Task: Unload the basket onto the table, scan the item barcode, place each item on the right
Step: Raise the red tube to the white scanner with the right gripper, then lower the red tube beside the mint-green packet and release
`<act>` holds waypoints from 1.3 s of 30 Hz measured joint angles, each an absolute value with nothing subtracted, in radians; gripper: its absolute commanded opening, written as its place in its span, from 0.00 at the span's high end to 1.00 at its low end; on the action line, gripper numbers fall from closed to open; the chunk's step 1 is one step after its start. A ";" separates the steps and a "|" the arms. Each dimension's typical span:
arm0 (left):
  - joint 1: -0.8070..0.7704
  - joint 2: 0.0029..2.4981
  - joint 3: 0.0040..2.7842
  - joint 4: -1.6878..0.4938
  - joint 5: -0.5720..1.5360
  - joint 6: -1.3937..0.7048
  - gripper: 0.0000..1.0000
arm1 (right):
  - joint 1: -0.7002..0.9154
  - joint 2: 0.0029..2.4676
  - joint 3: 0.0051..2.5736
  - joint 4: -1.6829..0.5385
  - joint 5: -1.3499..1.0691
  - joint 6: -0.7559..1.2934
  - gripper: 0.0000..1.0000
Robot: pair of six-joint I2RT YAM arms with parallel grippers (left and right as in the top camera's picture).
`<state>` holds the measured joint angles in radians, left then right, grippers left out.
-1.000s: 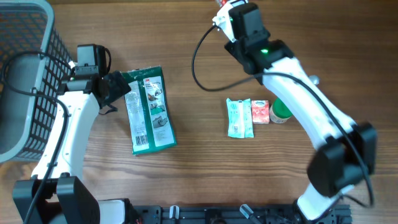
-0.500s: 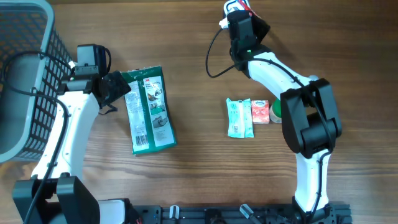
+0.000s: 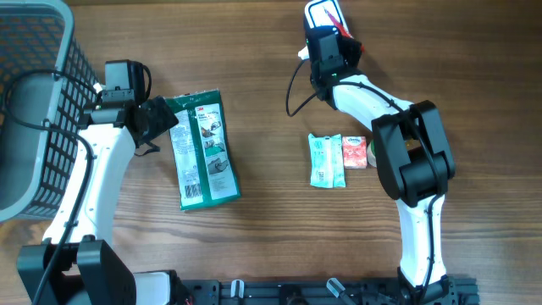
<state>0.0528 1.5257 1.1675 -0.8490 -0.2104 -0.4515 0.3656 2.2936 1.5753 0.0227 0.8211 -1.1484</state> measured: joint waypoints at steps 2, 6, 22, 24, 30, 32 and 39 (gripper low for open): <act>0.053 1.526 1.168 -0.849 -0.211 -0.451 0.00 | 0.371 2.293 1.575 0.053 0.854 -1.119 0.96; 0.053 1.526 1.168 -0.849 -0.210 -0.451 0.00 | 0.399 2.173 1.570 -0.018 0.812 -0.979 0.96; 0.053 1.526 1.168 -0.848 -0.210 -0.451 0.00 | 0.405 1.691 1.318 -1.143 -0.101 0.303 0.96; 0.053 1.526 1.168 -0.849 -0.210 -0.451 0.00 | 0.405 1.691 1.297 -1.132 -0.107 0.336 0.95; 0.053 1.526 1.168 -0.849 -0.211 -0.451 0.00 | 0.405 1.691 1.226 -1.095 -0.113 0.377 0.54; 0.053 1.526 1.168 -0.849 -0.211 -0.451 0.00 | 0.405 1.691 1.225 -1.095 -0.116 0.381 0.51; 0.053 1.526 1.168 -0.848 -0.211 -0.451 0.00 | 0.410 1.691 1.219 -0.985 -0.218 0.379 0.51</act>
